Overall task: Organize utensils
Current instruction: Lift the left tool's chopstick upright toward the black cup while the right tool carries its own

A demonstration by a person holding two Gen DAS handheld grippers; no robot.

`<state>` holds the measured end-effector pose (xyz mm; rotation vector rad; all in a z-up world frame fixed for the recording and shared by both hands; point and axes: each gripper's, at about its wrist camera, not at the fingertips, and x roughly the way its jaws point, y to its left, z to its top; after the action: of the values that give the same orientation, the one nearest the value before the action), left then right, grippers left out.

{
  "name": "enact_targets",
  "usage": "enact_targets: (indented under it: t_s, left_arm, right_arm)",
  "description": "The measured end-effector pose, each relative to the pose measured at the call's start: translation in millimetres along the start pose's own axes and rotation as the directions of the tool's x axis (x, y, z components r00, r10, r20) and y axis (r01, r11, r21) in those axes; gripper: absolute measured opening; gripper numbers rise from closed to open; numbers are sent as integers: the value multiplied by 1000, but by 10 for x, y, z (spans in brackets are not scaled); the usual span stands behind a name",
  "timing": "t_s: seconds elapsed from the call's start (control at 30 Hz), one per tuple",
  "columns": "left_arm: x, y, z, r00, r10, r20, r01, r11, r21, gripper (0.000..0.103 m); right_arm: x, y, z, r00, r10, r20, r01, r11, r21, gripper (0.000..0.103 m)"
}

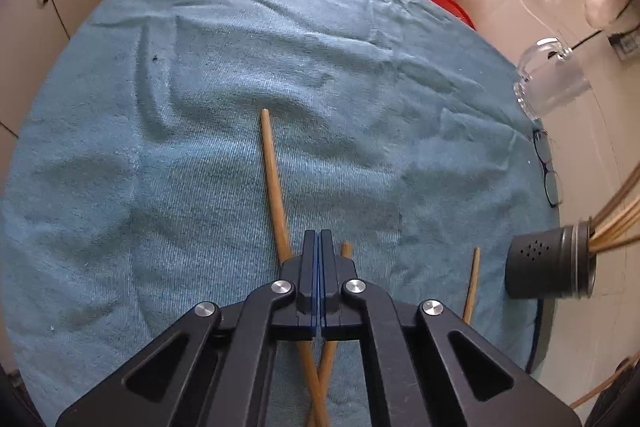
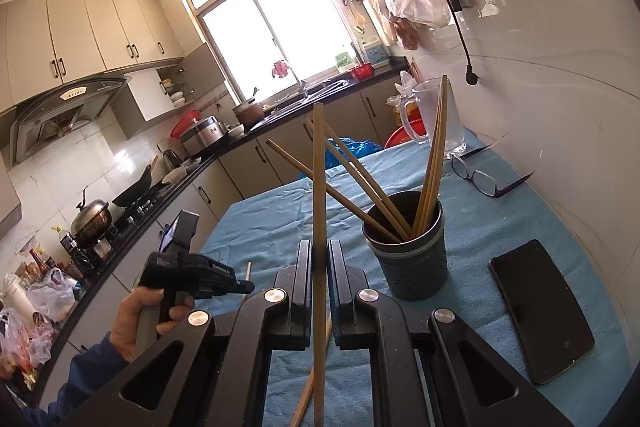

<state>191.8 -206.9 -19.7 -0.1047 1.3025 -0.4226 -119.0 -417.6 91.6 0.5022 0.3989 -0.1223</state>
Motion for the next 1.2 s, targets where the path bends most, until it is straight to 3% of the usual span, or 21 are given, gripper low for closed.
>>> enact_targets:
  t_s: [0.17, 0.23, 0.37, 0.53, 0.7, 0.83, 0.97, 1.07, 1.2]
  left_arm:
    - [-157, 20, 21, 999, -10, 34, 10, 1000, -3, 0]
    - [-179, 31, 61, 999, 19, 41, -18, 1000, -16, 0]
    - [-65, 81, 101, 997, 71, 9, -70, 997, -38, 4]
    - [62, 103, 131, 997, 80, -6, -80, 995, -57, 12]
    - [87, 32, 124, 993, 121, 14, -121, 992, -28, 6]
    - [-90, 11, 0, 996, 54, 71, -54, 999, -5, 6]
    - [-672, -186, -237, 973, -25, 229, 10, 998, 64, 6]
    - [-1095, -386, -408, 942, -71, 327, 34, 992, 120, 6]
    - [-1488, -605, -562, 906, -125, 405, 56, 982, 178, 6]
  right_arm:
    - [-30, -8, -5, 1000, 4, 3, -4, 1000, 2, 8]
    - [-41, -2, -9, 1000, 8, 4, -8, 1000, 0, 8]
    - [-48, 3, -12, 1000, 10, 5, -10, 1000, 0, 8]
    - [-29, 3, -24, 1000, 11, -3, -11, 1000, 1, 8]
    - [-8, -21, -31, 1000, 7, -6, -7, 1000, 9, 8]
    - [0, -38, -24, 1000, 6, -4, -6, 1000, 13, 8]
    - [-18, -60, 3, 1000, 1, 9, -1, 1000, 17, 8]
    - [-51, -81, 40, 1000, -8, 30, 7, 1000, 21, 8]
    - [-106, -140, 96, 998, -18, 56, 16, 999, 38, 8]
